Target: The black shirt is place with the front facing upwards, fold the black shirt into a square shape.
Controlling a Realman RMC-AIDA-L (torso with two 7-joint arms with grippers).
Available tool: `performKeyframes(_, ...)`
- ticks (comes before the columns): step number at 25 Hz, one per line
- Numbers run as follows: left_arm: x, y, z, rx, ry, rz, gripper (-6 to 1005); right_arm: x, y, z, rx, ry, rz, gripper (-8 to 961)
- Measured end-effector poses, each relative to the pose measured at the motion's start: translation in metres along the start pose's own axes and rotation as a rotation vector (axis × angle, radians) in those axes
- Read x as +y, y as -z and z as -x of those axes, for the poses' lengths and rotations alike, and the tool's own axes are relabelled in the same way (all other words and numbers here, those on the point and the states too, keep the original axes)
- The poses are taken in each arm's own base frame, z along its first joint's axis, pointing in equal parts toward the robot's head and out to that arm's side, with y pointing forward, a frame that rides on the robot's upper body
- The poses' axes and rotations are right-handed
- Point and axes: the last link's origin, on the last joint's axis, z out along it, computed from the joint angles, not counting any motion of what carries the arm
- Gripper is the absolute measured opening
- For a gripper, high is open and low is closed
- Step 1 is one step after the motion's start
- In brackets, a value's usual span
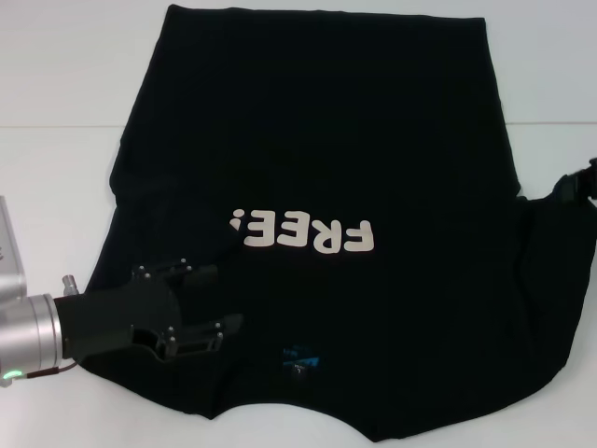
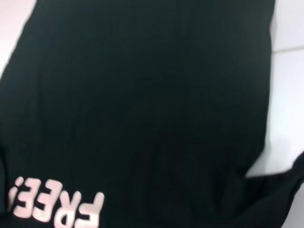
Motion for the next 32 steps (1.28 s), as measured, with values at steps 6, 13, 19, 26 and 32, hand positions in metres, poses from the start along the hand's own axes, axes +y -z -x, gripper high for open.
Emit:
performKeyframes(6,0.0,0.0,0.0,0.0,0.0,-0.001,748,0.012,-0.004,0.006,0.005,0.037,0.018,51)
performKeyframes(13,-0.002,0.001,-0.001,0.001,-0.001,-0.006,749,0.035,-0.015,0.012,0.037,0.105,0.037,50)
performKeyframes(19,-0.003,0.002,-0.001,0.003,0.002,-0.013,749,0.056,-0.028,0.015,0.046,0.149,0.058,48)
performKeyframes(26,-0.006,0.008,0.0,0.029,0.036,-0.049,749,0.078,-0.047,0.009,0.014,0.239,0.162,107)
performKeyframes(32,-0.014,0.019,0.0,0.075,0.192,-0.118,749,0.075,-0.062,-0.009,-0.071,0.233,0.276,377)
